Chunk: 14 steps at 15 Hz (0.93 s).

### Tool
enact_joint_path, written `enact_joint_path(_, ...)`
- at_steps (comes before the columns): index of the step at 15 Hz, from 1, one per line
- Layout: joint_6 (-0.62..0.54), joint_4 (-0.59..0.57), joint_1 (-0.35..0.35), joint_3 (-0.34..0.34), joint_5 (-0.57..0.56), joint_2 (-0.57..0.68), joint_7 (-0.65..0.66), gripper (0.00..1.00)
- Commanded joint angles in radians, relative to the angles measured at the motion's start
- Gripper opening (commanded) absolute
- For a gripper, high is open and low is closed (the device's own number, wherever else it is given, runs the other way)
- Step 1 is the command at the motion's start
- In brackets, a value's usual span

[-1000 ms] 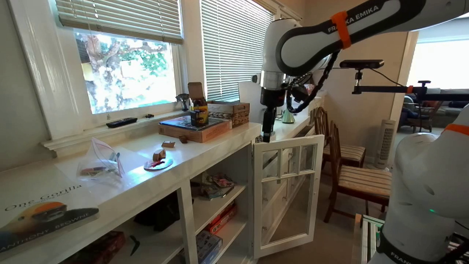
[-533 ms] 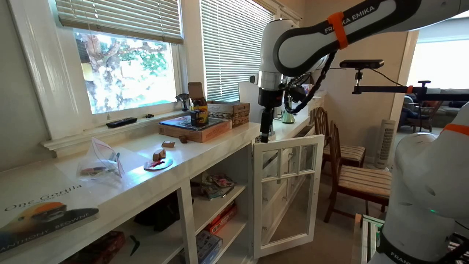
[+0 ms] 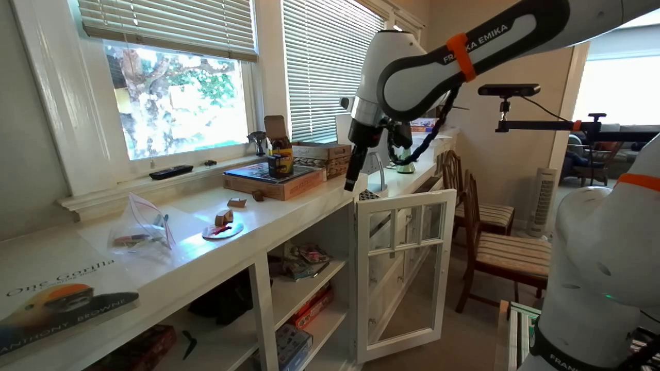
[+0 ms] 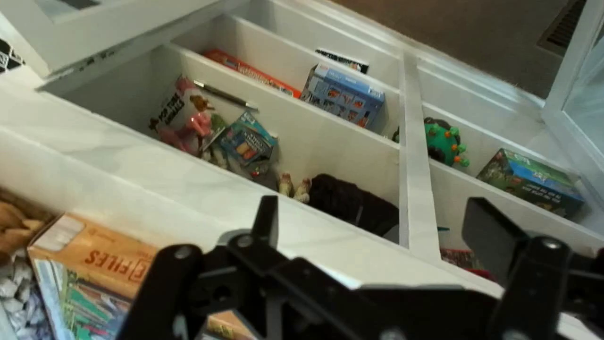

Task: Pick up the plastic from the counter and put it in the cabinet

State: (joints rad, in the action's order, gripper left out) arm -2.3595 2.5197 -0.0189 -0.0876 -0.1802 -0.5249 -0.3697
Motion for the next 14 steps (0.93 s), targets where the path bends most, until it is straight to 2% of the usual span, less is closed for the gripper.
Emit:
enact_joint_path(1, -0.114, -0.051, -0.043, -0.023, 0.06, 0.101, -0.023, 1.0)
enact_joint_path(5, -0.126, -0.111, -0.112, -0.037, 0.224, 0.182, -0.036, 1.0)
enact_joint_path(7, -0.124, -0.145, -0.124, -0.014, 0.272, 0.221, -0.01, 1.0)
enact_joint_path(13, -0.11, -0.23, -0.141, 0.069, 0.298, 0.304, 0.03, 1.0)
enact_joint_path(14, -0.118, -0.197, -0.12, 0.063, 0.279, 0.269, 0.02, 1.0)
